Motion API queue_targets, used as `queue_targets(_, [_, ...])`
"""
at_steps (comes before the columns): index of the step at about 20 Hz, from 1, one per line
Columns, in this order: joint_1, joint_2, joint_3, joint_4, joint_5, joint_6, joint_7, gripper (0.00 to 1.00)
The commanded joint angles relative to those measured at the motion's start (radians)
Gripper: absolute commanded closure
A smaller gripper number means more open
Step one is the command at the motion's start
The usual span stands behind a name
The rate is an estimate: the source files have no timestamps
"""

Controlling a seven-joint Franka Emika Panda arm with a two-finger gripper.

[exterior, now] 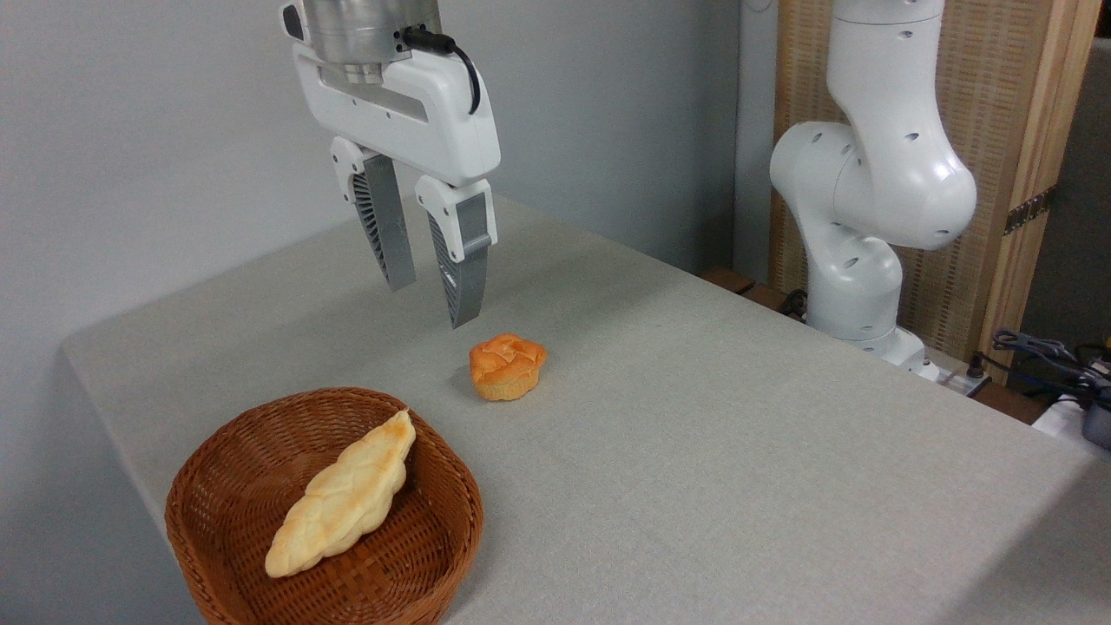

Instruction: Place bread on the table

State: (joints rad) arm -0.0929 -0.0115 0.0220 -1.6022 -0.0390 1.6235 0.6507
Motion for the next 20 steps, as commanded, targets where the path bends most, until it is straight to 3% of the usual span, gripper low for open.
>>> queue_targets(1, [-0.004, -0.001, 0.009, 0.019, -0.008, -0.030, 0.004, 0.00])
queue_targets(3, [-0.004, -0.001, 0.010, 0.018, -0.027, -0.028, 0.004, 0.00])
queue_targets(20, [-0.004, -0.001, 0.010, 0.018, -0.027, -0.028, 0.006, 0.00])
